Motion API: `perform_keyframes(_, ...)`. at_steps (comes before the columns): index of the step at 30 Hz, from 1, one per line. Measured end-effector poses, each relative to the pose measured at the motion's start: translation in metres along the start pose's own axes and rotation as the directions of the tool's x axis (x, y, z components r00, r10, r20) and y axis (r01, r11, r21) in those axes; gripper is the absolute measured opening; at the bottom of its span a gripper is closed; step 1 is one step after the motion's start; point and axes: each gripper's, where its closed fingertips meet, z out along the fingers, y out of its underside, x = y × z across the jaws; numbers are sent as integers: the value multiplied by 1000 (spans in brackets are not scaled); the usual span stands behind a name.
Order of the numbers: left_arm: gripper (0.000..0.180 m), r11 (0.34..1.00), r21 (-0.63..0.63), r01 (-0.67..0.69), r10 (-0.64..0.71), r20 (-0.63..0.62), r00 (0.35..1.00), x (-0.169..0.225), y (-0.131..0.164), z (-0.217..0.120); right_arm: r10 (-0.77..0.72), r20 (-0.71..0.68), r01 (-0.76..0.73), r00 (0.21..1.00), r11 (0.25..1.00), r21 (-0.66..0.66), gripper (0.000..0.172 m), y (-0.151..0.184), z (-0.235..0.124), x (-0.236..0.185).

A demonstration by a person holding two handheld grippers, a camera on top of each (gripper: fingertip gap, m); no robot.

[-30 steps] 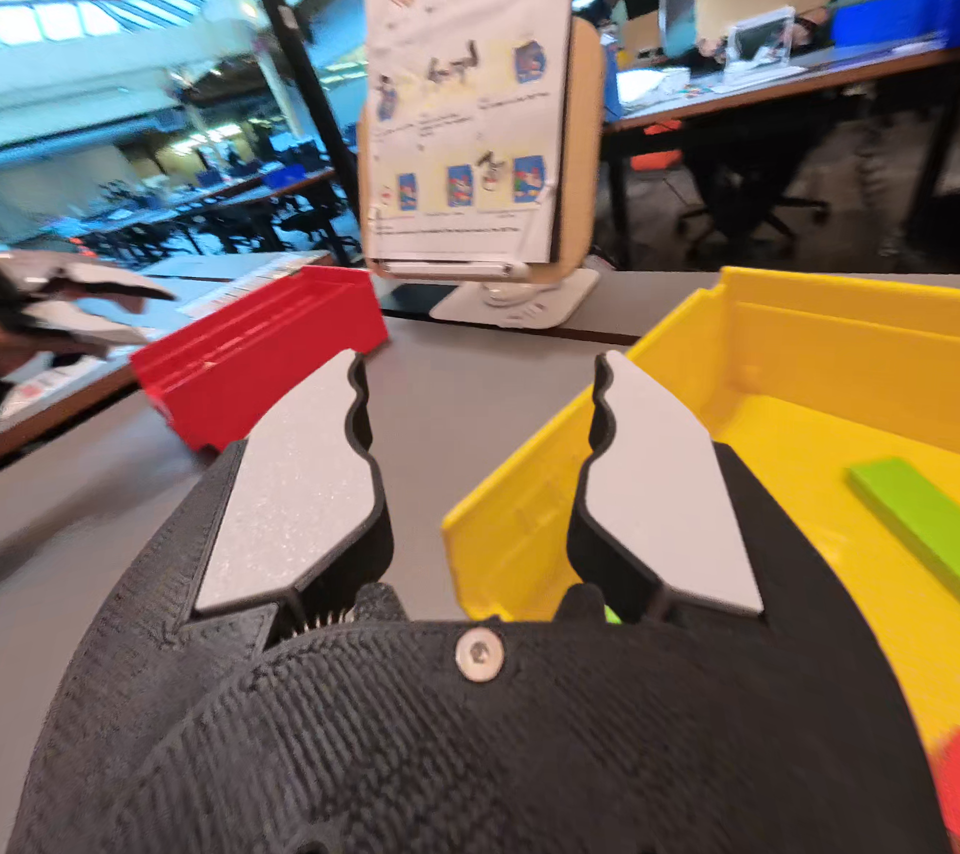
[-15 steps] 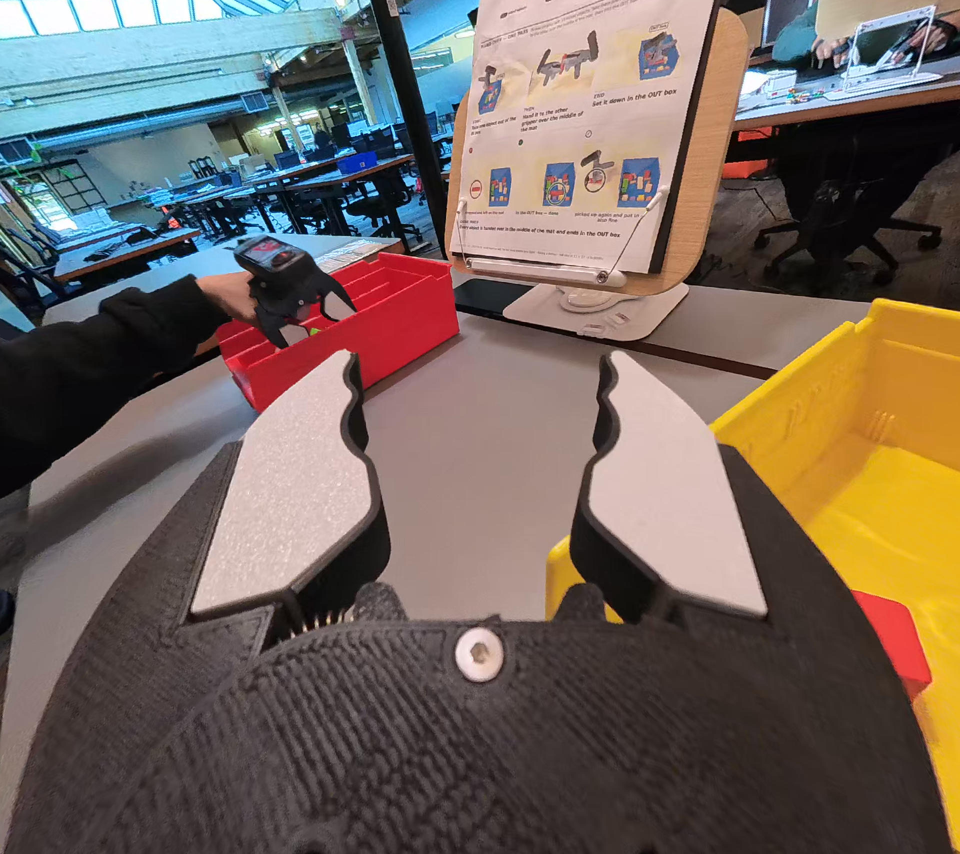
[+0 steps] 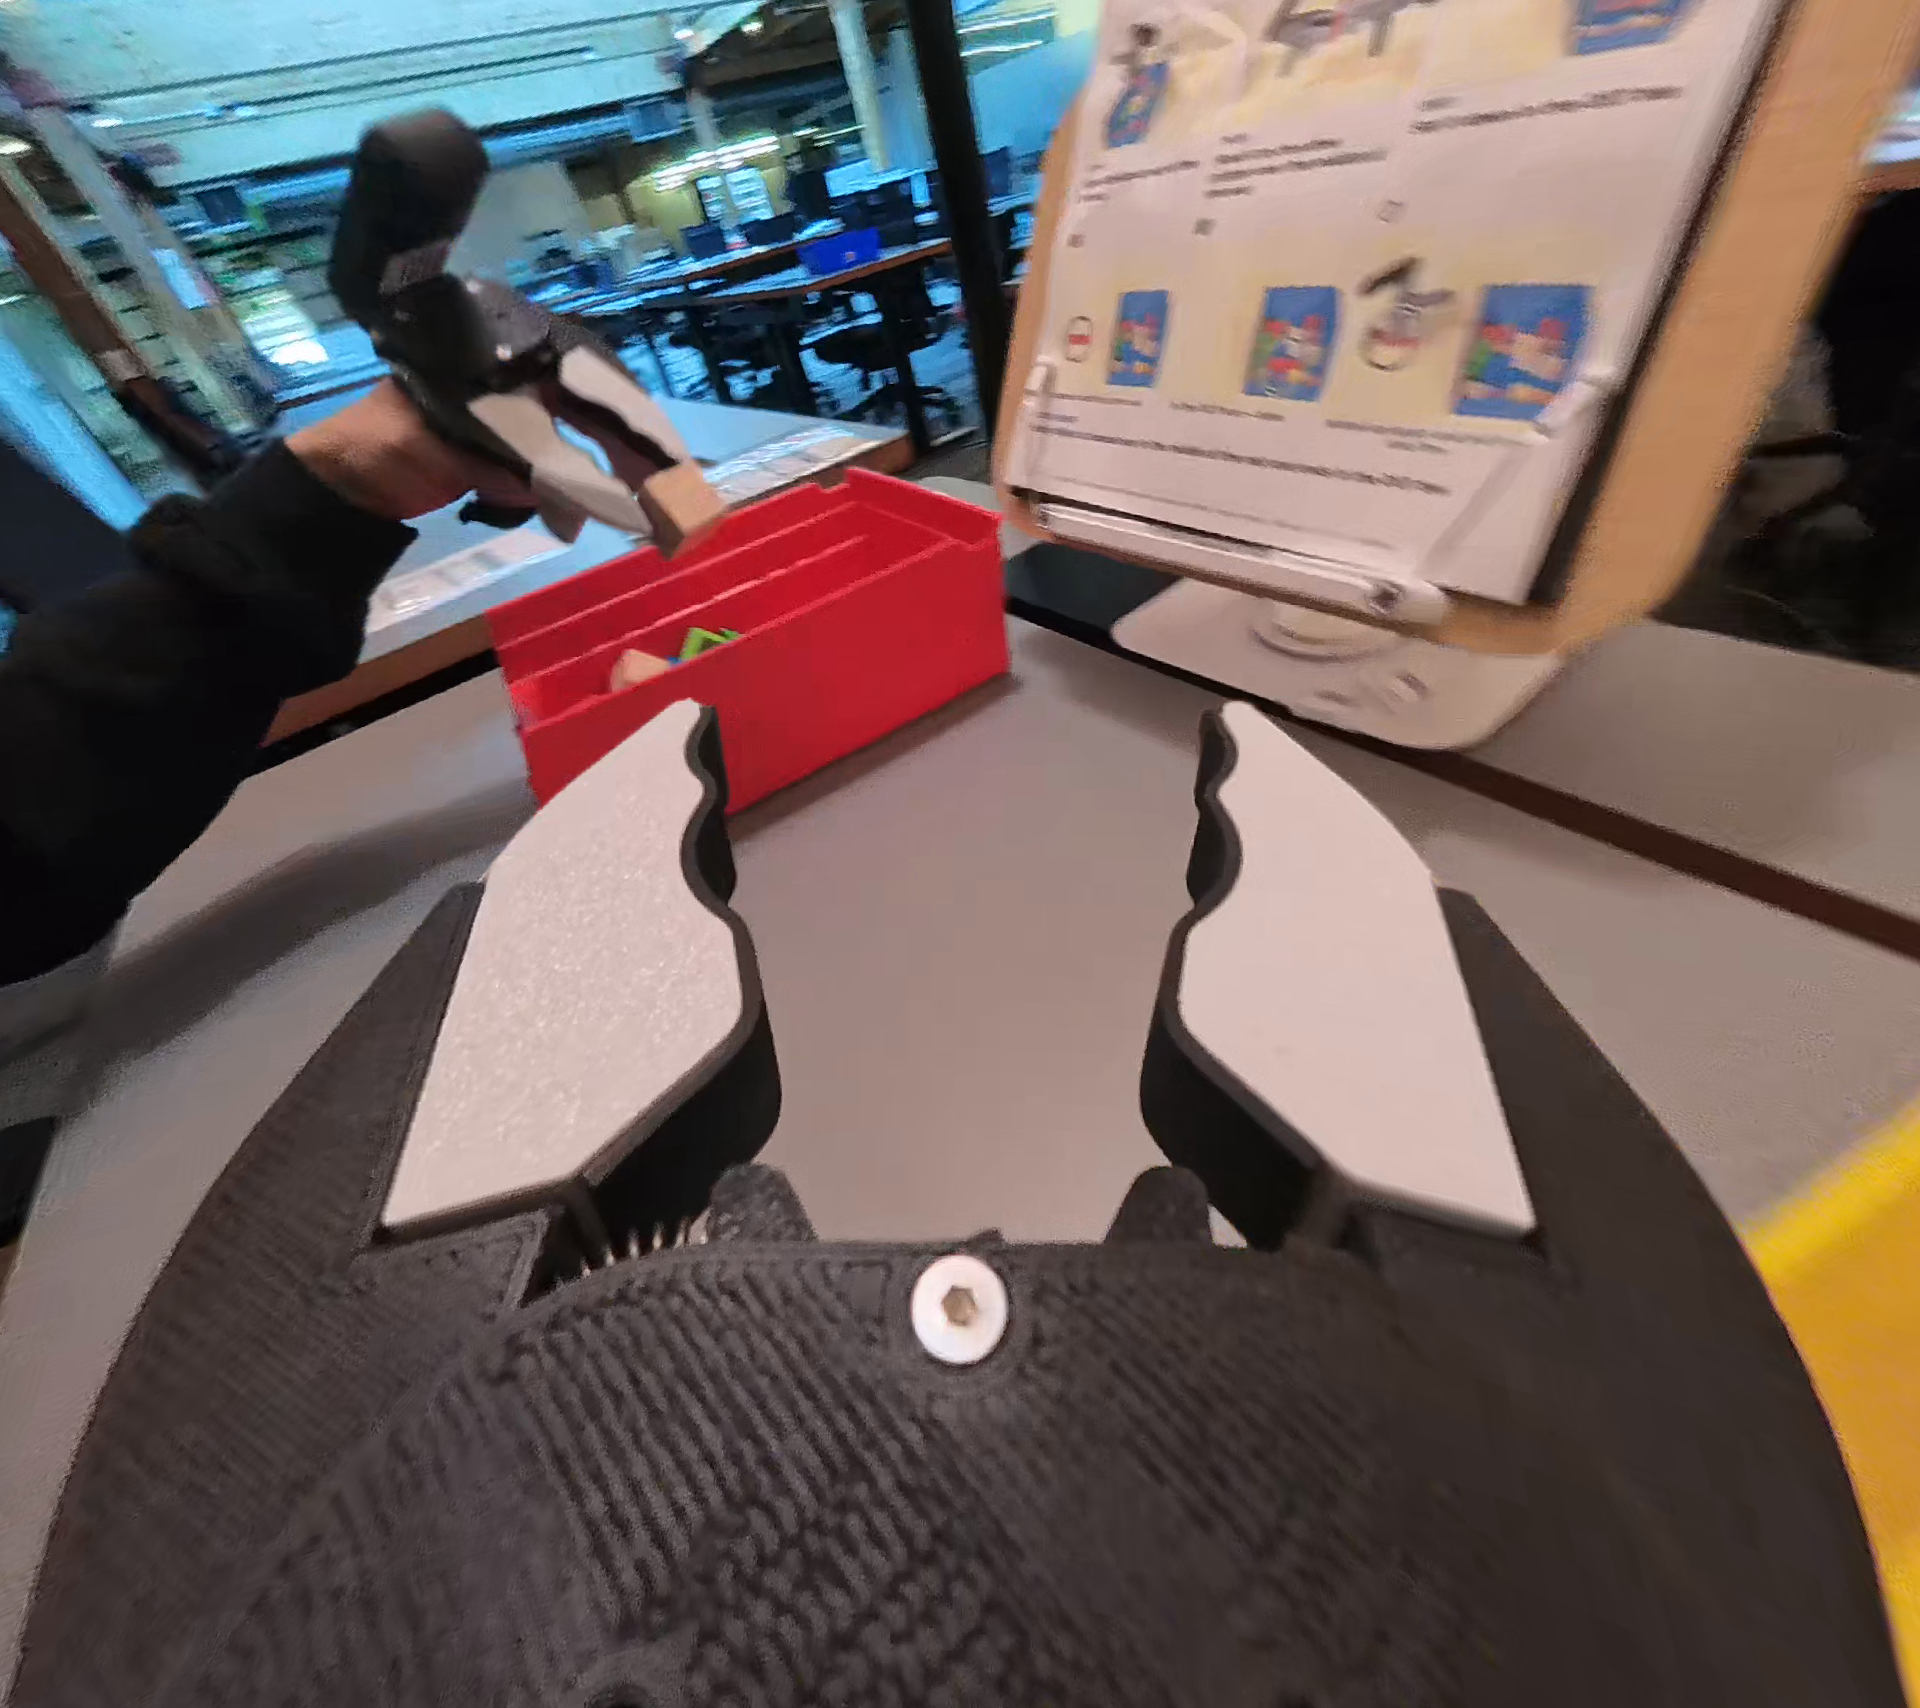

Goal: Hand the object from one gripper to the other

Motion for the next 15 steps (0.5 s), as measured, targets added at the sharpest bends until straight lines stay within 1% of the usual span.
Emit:
perform_keyframes(1, 32, 995, 95, 20, -19, -13, 1000, 8, -19, -9, -16, 49, 17, 999, 1000, -8, 87, -5, 13, -8)
perform_keyframes(2, 32, 980, 193, 46, -38, -44, 998, 18, -39, -15, -42, 97, 43, 994, 999, -13, 86, -9, 27, -16)
perform_keyframes(4, 32, 927, 366, 85, -41, -127, 991, 42, -76, -22, -81, 190, 87, 978, 996, -23, 85, -17, 52, -35)
perform_keyframes(6, 32, 864, 495, 90, -4, -171, 985, 63, -105, -20, -120, 310, 127, 943, 992, 0, 78, -27, 71, -63)
perform_keyframes(7, 32, 837, 539, 93, 13, -190, 982, 74, -115, -16, -128, 369, 134, 920, 991, 9, 76, -32, 78, -78)
perform_keyframes(9, 32, 792, 606, 82, 49, -196, 979, 91, -133, -8, -144, 483, 148, 863, 989, 31, 72, -37, 86, -106)
perform_keyframes(11, 32, 755, 651, 80, 81, -214, 973, 108, -146, -1, -138, 512, 153, 848, 988, 13, 65, -35, 90, -115)
perform_keyframes(13, 32, 738, 671, 68, 109, -217, 970, 121, -153, 8, -153, 552, 142, 820, 988, 63, 53, -38, 84, -124)
perform_keyframes(14, 32, 736, 675, 54, 120, -209, 971, 126, -154, 13, -151, 560, 125, 814, 988, 85, 50, -43, 81, -125)
perform_keyframes(15, 32, 732, 681, 37, 137, -199, 970, 131, -154, 17, -137, 580, 112, 803, 991, 79, 50, -47, 76, -128)
